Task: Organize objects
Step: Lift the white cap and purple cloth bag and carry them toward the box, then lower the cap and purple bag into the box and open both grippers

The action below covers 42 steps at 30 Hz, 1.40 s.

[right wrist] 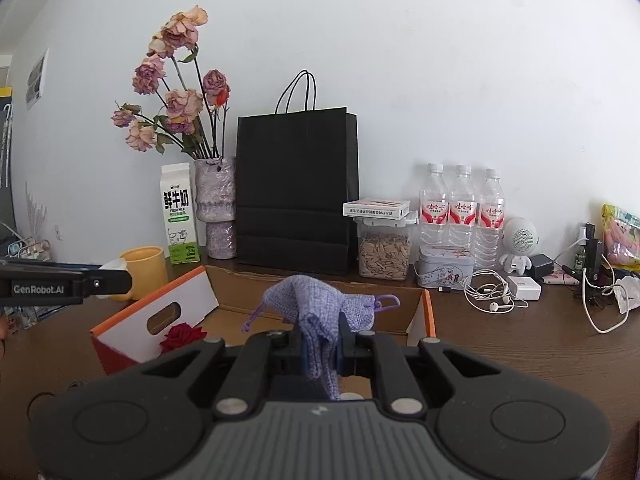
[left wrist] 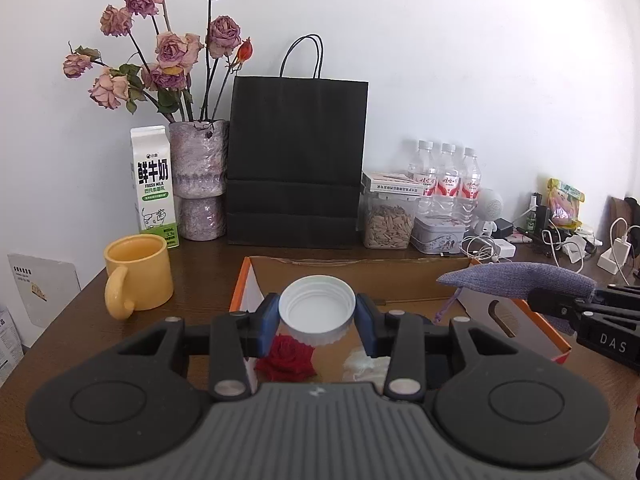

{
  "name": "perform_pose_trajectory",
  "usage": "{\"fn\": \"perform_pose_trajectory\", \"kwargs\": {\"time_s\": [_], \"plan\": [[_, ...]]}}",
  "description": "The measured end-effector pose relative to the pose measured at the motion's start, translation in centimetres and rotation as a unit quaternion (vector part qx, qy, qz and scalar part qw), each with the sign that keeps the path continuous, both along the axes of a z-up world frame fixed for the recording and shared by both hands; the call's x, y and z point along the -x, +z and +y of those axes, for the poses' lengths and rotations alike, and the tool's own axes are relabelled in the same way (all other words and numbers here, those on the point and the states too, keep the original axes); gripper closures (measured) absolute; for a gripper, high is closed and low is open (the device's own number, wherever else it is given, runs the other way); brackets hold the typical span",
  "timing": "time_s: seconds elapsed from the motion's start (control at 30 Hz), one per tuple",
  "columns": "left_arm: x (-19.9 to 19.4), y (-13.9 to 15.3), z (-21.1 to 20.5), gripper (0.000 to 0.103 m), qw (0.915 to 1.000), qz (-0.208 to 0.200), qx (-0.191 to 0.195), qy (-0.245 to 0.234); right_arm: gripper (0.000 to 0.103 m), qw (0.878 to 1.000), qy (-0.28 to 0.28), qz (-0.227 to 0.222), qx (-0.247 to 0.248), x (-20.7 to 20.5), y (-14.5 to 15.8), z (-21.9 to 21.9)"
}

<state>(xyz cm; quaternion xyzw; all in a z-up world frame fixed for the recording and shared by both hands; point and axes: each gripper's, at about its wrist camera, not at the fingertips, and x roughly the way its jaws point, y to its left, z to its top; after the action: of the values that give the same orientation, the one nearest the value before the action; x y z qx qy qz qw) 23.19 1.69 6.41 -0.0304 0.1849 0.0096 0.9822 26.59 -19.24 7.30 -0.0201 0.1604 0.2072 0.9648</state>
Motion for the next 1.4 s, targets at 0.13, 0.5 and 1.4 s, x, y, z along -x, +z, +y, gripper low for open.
{"fn": "perform_pose_trajectory", "kwargs": {"time_s": [0.13,0.5,1.4], "plan": [[-3.0,-0.2,-0.2,0.062,1.0,0.007,0.004,0.0,0.092,1.0,0.003,0.01,-0.013,-3.2,-0.2,0.9],[-9.4,-2.5,0.1,0.062,0.9989,0.044,0.013,0.006,0.092,0.999,-0.015,0.051,-0.001,-8.5,-3.4,1.6],[-8.5,-2.8,-0.9,0.0,0.9988,0.041,-0.009,0.023,0.0,0.998,-0.024,0.045,0.02,-6.8,-3.8,1.9]]}}
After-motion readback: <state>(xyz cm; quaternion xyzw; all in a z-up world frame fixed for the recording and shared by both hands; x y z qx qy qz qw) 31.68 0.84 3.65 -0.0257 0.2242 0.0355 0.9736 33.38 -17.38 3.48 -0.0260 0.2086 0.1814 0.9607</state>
